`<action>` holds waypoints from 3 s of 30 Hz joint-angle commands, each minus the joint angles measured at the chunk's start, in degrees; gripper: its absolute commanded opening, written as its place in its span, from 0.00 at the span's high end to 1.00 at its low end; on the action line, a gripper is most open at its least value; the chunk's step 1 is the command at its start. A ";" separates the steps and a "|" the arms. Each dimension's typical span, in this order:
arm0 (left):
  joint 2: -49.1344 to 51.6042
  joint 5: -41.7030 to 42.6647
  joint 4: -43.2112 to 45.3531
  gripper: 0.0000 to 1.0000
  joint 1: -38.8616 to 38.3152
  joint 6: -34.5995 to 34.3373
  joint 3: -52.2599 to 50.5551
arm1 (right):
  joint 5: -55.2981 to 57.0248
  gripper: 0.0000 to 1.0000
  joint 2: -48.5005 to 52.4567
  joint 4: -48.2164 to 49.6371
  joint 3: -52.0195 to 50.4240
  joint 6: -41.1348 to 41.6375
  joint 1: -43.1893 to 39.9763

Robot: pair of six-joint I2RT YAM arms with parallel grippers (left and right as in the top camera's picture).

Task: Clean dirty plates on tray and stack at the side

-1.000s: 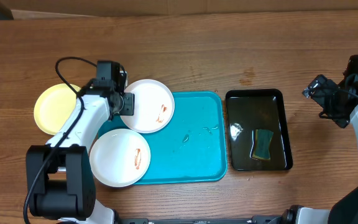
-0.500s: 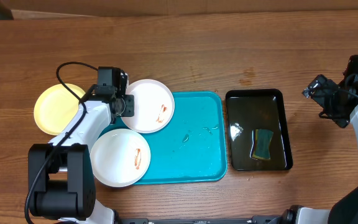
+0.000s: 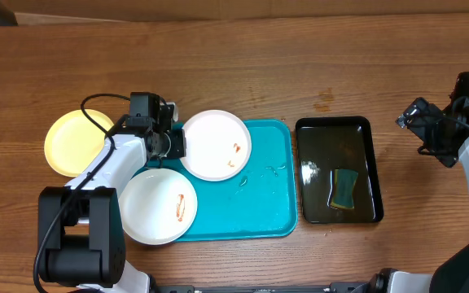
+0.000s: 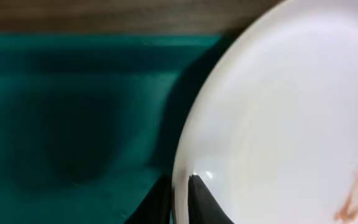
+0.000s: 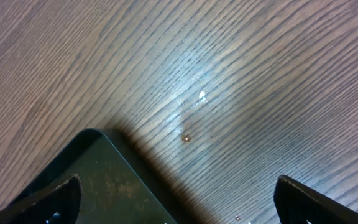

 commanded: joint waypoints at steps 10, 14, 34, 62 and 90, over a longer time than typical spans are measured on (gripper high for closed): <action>0.72 10.56 -6.84 0.82 -6.60 -2.99 -0.46 | 0.59 0.00 -0.07 0.15 1.05 0.00 -0.11; 0.72 9.86 -6.43 0.76 -9.16 -2.99 -0.46 | 0.59 0.00 -0.07 0.15 1.05 0.00 -0.11; 0.74 -2.91 -0.20 0.60 -10.51 -4.44 -0.52 | 0.59 0.00 -0.07 0.15 1.05 0.00 -0.11; 0.79 -6.47 -0.37 0.81 -14.29 -7.50 -0.52 | -15.80 0.00 -0.07 3.48 1.05 0.39 -0.11; 4.50 -6.40 0.85 0.92 -14.23 -7.45 -0.35 | 8.74 0.09 -0.07 0.55 -20.46 13.57 28.68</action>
